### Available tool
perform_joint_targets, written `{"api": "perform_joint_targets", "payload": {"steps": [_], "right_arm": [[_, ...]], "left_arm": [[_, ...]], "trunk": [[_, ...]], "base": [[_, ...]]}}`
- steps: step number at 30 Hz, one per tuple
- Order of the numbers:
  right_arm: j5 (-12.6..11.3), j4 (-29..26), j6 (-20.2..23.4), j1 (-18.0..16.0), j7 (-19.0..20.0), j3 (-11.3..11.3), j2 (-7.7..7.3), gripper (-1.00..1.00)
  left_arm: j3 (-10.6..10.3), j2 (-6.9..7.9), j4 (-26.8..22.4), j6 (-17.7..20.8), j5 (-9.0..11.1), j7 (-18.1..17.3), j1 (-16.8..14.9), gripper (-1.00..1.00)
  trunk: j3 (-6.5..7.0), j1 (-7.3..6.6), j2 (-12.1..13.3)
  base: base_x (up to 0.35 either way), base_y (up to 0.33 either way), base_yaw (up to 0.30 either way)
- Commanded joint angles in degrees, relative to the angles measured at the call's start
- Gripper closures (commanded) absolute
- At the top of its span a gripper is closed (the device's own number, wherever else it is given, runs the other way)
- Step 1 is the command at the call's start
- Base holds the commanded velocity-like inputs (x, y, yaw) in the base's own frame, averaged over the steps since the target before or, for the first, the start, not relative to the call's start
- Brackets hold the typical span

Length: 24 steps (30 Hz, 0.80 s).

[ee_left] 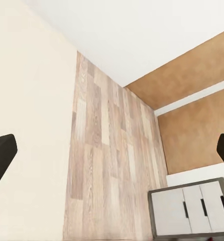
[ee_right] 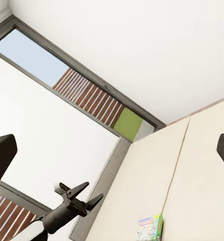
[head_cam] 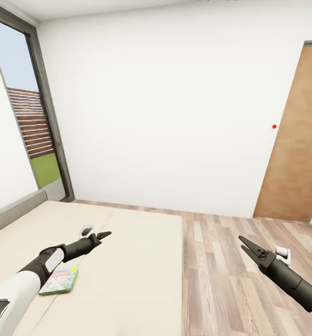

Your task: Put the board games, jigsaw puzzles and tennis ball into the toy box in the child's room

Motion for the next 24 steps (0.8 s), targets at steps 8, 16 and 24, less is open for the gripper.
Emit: {"api": "perform_joint_targets", "payload": {"steps": [8, 16, 24], "right_arm": [[-0.1, 0.0, 0.4, -0.1, 0.1, -0.1, 0.01, -1.00], [-0.1, 0.0, 0.4, 0.0, 0.1, -0.1, 0.01, -1.00], [-0.1, 0.0, 0.4, -0.1, 0.1, -0.1, 0.01, -1.00]], "left_arm": [[0.2, 0.03, 0.0, 0.5, 0.2, -0.1, 0.0, -1.00], [0.2, 0.03, 0.0, 0.5, 0.2, -0.1, 0.0, -1.00], [0.2, 0.03, 0.0, 0.5, 0.3, -0.1, 0.0, -1.00]], "trunk": [[-0.02, 0.02, 0.0], [-0.02, 0.02, 0.0], [-0.02, 0.02, 0.0]], "base": [[0.114, 0.262, -0.273], [0.132, 0.053, -0.191], [0.034, 0.146, -0.023]]}}
